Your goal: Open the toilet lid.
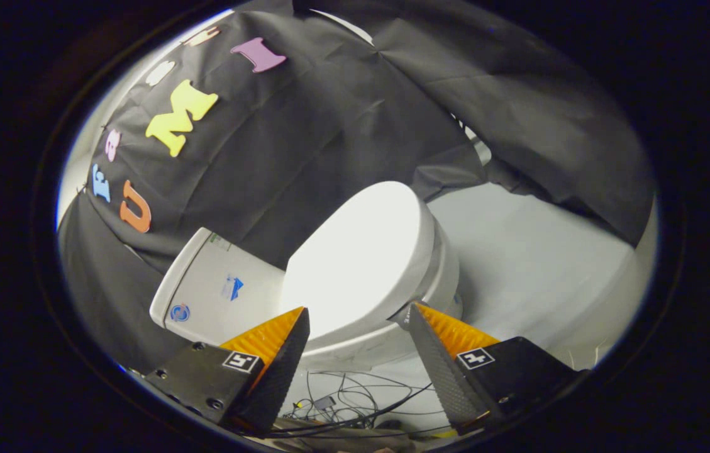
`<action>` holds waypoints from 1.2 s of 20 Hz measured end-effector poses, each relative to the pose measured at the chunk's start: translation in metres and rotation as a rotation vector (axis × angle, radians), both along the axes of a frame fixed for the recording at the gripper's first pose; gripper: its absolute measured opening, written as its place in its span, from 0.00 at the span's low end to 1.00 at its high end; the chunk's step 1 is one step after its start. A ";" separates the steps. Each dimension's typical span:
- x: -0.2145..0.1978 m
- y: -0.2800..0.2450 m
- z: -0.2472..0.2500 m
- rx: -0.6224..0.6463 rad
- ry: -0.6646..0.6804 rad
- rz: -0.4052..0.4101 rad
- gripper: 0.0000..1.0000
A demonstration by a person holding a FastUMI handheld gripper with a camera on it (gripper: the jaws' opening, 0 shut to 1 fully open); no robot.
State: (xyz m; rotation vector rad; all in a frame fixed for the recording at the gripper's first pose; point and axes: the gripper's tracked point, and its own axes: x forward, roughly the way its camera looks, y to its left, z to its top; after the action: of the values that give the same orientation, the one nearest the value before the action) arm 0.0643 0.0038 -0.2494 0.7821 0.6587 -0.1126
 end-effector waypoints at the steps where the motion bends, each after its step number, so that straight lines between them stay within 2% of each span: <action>1: -0.001 -0.001 -0.007 0.009 0.015 0.000 0.99; 14: 0.014 -0.009 -0.077 0.242 0.181 -0.063 0.95; 24: 0.030 -0.015 -0.105 0.266 0.244 -0.078 0.65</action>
State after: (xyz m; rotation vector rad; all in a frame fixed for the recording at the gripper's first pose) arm 0.0943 -0.0114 -0.3545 1.0610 0.8862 -0.1966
